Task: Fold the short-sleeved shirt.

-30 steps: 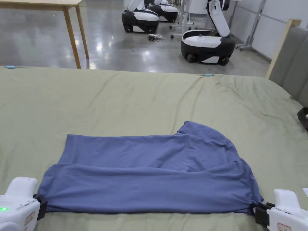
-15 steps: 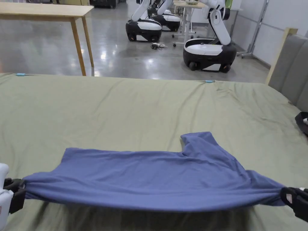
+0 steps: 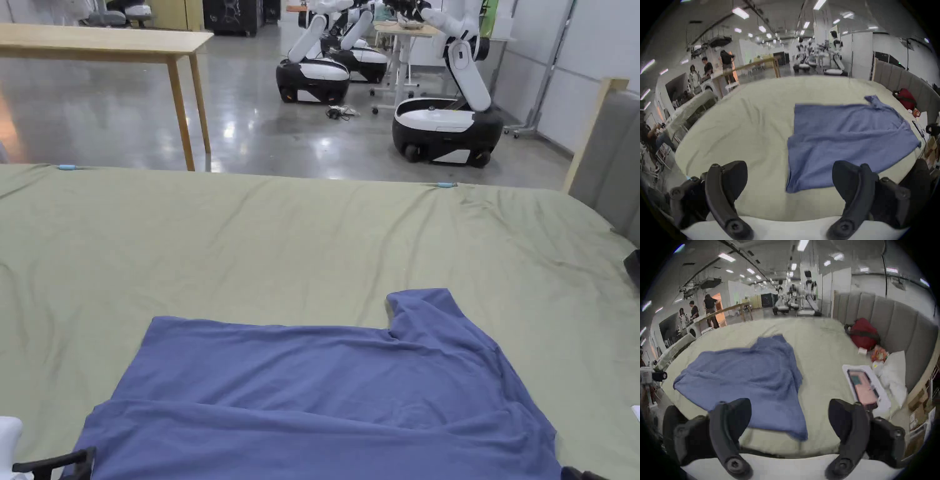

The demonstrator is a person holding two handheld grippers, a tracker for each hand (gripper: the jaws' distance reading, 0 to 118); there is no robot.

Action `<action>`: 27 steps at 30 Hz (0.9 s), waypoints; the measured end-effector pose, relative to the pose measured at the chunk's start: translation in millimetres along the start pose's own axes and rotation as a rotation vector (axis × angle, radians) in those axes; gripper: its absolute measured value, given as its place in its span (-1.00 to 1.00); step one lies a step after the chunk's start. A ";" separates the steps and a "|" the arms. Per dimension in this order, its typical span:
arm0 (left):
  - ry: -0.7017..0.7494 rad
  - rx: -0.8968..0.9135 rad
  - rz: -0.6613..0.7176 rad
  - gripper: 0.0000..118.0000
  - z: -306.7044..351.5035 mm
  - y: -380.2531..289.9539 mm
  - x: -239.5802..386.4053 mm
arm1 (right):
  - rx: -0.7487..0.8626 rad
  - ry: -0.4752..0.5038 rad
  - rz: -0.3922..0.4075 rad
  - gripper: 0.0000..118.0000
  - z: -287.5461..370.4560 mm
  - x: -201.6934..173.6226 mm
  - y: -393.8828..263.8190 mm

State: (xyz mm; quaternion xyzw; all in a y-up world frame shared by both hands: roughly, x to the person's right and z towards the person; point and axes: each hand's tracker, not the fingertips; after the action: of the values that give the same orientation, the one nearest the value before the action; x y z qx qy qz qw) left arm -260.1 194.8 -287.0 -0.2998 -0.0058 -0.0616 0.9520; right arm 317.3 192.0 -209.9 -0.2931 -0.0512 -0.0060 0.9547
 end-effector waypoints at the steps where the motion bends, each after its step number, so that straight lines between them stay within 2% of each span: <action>1: -0.012 0.049 -0.013 0.81 7.4 7.1 5.4 | 0.056 0.005 0.003 0.74 4.6 -3.4 8.0; 5: -0.073 0.337 -0.043 0.81 30.8 33.9 33.8 | 0.303 0.040 0.020 0.79 19.0 -36.5 36.4; 7: -0.026 0.407 -0.053 0.81 28.4 40.5 48.5 | 0.410 0.025 0.023 0.78 18.3 -52.6 43.3; 8: -0.006 0.419 -0.063 0.75 25.2 44.5 54.2 | 0.442 0.017 0.024 0.56 16.7 -60.1 47.3; 9: -0.006 0.396 -0.060 0.53 20.2 49.6 58.2 | 0.443 0.031 0.018 0.29 11.9 -64.3 50.0; 10: -0.008 0.384 -0.055 0.53 16.2 52.8 60.7 | 0.448 0.039 0.008 0.29 9.4 -67.4 51.8; 11: -0.048 0.350 -0.027 0.39 8.9 57.1 59.9 | 0.452 0.034 -0.001 0.11 5.0 -71.8 54.3; 12: -0.078 0.321 -0.008 0.04 0.8 61.1 59.2 | 0.444 0.018 -0.005 -0.29 -0.9 -75.2 57.0; 13: -0.083 0.294 -0.009 -0.63 -7.5 63.7 59.4 | 0.434 0.006 -0.005 -0.76 -7.0 -75.6 58.0; 14: -0.066 0.285 -0.033 -0.99 -17.5 64.5 60.8 | 0.427 0.020 -0.011 -0.85 -10.6 -73.9 58.9; 16: -0.090 0.215 -0.074 -1.00 -40.0 69.5 57.4 | 0.390 0.069 -0.037 -0.86 -18.0 -72.2 61.4; 20: -0.059 0.049 -0.100 -0.99 -110.0 89.7 43.9 | 0.351 0.051 -0.022 -0.87 -38.2 -68.0 62.7; 22: -0.039 0.035 -0.095 -0.98 -144.8 101.8 38.2 | 0.322 0.052 -0.027 -0.87 -49.7 -65.9 63.1; 24: -0.022 -0.035 -0.098 -0.79 -188.9 116.5 32.3 | 0.295 0.042 -0.026 -0.87 -63.8 -61.5 63.8; 25: -0.017 -0.079 -0.111 -0.48 -208.3 122.4 31.0 | 0.282 0.038 -0.024 -0.87 -69.2 -60.7 64.1; 26: -0.005 -0.128 -0.131 0.37 -222.3 129.9 36.2 | 0.267 0.030 -0.022 -0.87 -76.6 -58.4 64.9; 27: 0.008 -0.167 -0.160 0.90 -241.9 133.7 39.7 | 0.248 0.020 -0.020 -0.87 -84.8 -55.6 66.2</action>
State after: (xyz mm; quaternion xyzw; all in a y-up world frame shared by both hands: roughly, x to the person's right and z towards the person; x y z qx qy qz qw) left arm -210.8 160.7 -559.7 -0.3762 -0.0206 -0.1389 0.9158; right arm 272.7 198.3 -322.3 -0.1723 -0.0447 -0.0121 0.9840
